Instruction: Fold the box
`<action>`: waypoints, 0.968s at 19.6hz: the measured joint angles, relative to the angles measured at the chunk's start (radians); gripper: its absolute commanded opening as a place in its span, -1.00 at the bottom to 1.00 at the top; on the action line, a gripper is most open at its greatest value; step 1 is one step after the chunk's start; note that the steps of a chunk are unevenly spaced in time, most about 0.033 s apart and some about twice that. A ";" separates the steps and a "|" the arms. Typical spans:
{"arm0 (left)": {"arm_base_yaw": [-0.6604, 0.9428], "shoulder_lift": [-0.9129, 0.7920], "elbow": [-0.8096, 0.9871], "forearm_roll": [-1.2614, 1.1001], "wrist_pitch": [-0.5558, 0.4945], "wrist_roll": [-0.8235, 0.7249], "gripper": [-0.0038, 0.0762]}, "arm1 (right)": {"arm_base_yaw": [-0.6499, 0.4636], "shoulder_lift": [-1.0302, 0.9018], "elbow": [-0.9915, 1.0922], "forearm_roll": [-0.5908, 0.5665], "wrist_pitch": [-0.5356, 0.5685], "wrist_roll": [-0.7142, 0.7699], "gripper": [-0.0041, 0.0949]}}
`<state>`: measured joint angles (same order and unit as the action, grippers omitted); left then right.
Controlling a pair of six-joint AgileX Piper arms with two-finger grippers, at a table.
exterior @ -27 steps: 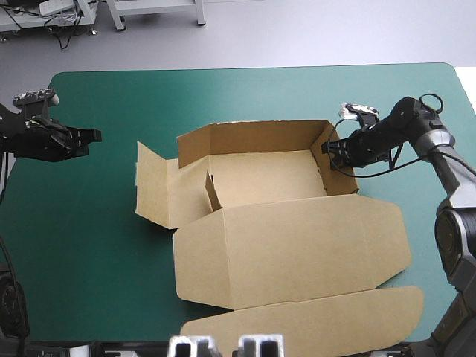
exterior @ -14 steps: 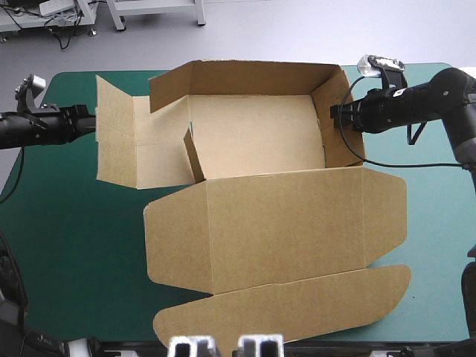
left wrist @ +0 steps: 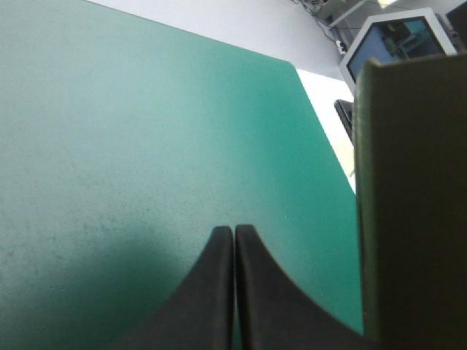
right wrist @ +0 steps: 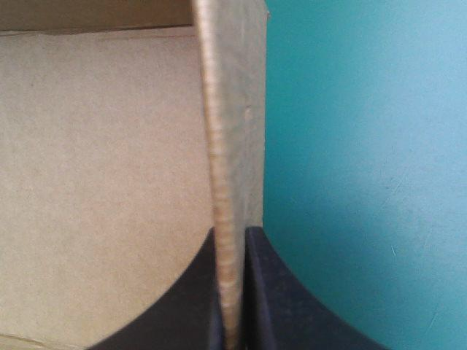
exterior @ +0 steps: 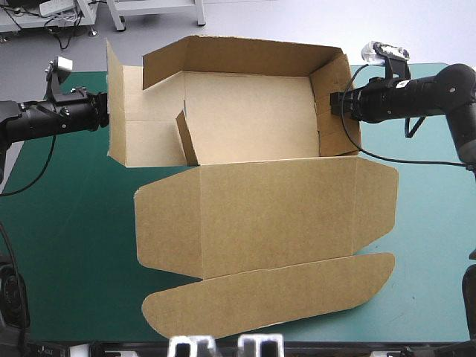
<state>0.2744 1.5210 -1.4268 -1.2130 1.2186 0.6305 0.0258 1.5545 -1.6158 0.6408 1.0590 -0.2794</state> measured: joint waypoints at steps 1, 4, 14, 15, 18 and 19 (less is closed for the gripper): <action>-0.006 -0.005 0.000 -0.001 0.000 0.002 -0.92 | 0.000 0.000 0.000 0.003 -0.004 -0.002 -0.95; -0.024 -0.028 0.000 -0.024 0.001 0.002 -0.92 | 0.000 0.000 0.000 0.009 -0.018 -0.024 -0.95; -0.035 -0.123 0.002 -0.074 0.003 0.003 -0.92 | 0.001 0.000 0.000 0.017 -0.097 -0.095 -0.95; -0.044 -0.129 0.002 -0.074 0.003 0.003 -0.92 | 0.007 0.000 0.000 0.017 -0.105 -0.099 -0.95; -0.122 -0.138 0.002 -0.074 0.001 0.006 -0.92 | 0.067 0.000 -0.001 0.000 -0.165 -0.107 -0.95; -0.134 -0.139 0.002 -0.073 0.005 0.007 -0.92 | 0.078 0.000 -0.001 -0.009 -0.174 -0.104 -0.95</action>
<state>0.1405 1.3818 -1.4249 -1.2859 1.2234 0.6372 0.1038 1.5545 -1.6166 0.6323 0.8848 -0.3831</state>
